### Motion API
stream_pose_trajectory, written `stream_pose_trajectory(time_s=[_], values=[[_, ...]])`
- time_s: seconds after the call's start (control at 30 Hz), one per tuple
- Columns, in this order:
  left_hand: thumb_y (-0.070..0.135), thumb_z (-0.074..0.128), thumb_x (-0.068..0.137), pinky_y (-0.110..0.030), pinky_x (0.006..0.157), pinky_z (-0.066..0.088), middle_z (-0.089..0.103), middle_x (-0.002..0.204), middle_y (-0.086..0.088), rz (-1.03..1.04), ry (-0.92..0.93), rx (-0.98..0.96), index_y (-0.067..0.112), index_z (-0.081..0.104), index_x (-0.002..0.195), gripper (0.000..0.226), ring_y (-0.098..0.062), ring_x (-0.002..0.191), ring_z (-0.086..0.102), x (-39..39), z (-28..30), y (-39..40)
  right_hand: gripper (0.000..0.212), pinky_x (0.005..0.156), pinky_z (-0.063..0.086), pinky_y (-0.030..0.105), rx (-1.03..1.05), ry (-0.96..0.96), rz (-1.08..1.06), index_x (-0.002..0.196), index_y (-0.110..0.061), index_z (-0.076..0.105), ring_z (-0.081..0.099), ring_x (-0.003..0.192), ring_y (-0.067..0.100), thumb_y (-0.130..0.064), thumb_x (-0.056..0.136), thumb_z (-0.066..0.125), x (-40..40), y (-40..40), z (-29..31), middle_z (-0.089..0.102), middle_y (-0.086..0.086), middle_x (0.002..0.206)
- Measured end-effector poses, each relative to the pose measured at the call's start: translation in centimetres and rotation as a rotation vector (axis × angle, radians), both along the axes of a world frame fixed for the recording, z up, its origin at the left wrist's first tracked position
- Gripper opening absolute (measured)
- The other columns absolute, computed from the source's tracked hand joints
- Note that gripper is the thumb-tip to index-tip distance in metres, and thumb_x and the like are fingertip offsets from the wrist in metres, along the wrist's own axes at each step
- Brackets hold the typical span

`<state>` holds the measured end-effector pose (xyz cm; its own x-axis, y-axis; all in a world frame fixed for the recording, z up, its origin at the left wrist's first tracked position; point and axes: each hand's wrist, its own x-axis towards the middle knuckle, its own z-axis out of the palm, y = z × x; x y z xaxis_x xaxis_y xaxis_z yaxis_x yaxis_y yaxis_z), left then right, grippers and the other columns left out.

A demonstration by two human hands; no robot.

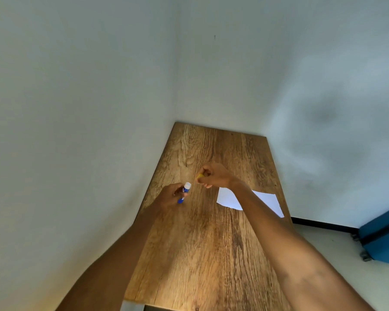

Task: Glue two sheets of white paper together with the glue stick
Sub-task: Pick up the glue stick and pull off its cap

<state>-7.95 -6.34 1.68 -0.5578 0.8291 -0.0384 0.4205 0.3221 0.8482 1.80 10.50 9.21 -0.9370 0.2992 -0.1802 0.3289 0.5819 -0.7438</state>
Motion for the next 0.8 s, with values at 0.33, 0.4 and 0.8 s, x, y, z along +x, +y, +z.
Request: stream_pose_trajectory(time_s=[0.33, 0.4, 0.8], values=[[0.011, 0.05, 0.093, -0.028, 0.07, 0.043, 0.06, 0.088, -0.007, 0.491, 0.001, 0.201, 0.005, 0.057, 0.102, 0.014, -0.021, 0.083, 0.057, -0.7, -1.2, -0.7, 0.035, 0.102, 0.044, 0.034, -0.061, 0.141, -0.304, 0.126, -0.019, 0.053, 0.054, 0.118, 0.02, -0.015, 0.091, 0.054, 1.0, -6.7, -8.8, 0.057, 0.003, 0.13], [0.015, 0.05, 0.093, -0.027, 0.075, 0.044, 0.059, 0.096, -0.001, 0.491, 0.023, 0.2, 0.008, 0.055, 0.112, 0.02, -0.017, 0.089, 0.057, -0.7, -1.5, -0.7, 0.029, 0.097, 0.044, 0.028, 0.003, 0.148, -0.308, 0.12, -0.021, 0.055, 0.056, 0.113, 0.016, -0.019, 0.092, 0.051, 0.4, -8.2, -10.0, 0.061, -0.001, 0.123], [0.015, 0.061, 0.087, -0.004, 0.062, 0.036, 0.06, 0.095, 0.006, 0.565, -0.042, 0.284, 0.013, 0.058, 0.11, 0.023, -0.009, 0.084, 0.057, -1.1, -0.3, 0.4, 0.049, 0.102, 0.042, 0.035, 0.065, 0.127, -0.324, 0.133, -0.02, 0.042, 0.048, 0.122, 0.018, -0.032, 0.088, 0.058, -0.9, -8.7, -10.5, 0.049, 0.0, 0.136]])
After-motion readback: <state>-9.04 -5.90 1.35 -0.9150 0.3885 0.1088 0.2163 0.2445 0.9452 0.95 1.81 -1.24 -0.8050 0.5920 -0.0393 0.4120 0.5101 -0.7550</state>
